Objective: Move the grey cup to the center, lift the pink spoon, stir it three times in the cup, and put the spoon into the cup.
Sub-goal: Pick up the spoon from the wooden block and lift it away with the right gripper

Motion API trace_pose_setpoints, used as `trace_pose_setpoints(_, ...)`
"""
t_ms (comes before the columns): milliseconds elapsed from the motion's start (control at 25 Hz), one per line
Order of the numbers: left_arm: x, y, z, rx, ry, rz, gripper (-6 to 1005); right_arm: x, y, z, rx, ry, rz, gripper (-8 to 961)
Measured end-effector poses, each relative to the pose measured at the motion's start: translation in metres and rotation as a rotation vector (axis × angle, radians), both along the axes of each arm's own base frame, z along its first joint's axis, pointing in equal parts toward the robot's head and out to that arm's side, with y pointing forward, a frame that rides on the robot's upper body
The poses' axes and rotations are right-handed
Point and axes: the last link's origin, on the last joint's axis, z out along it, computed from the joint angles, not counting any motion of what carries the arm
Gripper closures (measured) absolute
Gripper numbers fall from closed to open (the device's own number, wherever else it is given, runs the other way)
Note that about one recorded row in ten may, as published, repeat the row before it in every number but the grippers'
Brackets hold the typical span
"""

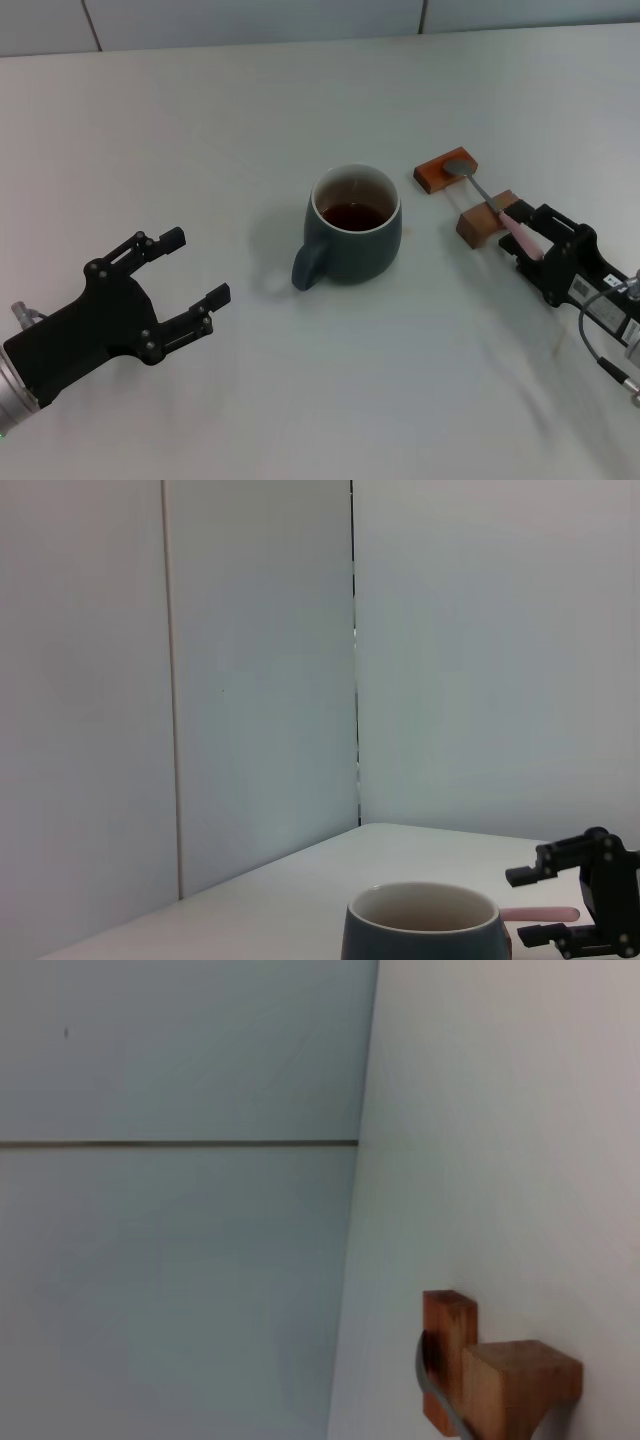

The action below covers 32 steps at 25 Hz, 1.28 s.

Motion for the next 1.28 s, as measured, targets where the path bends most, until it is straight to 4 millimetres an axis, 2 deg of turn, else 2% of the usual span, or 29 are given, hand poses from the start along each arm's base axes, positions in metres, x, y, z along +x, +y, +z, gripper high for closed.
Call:
trace_pose_setpoints(440,-0.001,-0.002,0.000,0.000,-0.004,0.002,191,0.004,-0.004,0.000,0.002,0.008,-0.023,600)
trace_pose_setpoints(640,-0.001,-0.004,0.000,0.000,-0.008,0.004,191,0.003,-0.005,0.001,0.002,0.012,-0.019,606)
trace_pose_setpoints(880,-0.001,-0.006,-0.001,-0.002,-0.015,0.007,190,0.004,-0.010,0.002,0.013,0.020,-0.011,787)
trace_pose_setpoints(1280,0.000,-0.009,-0.002,-0.003,-0.027,0.005,190,-0.003,-0.015,0.014,0.097,-0.011,0.083,827)
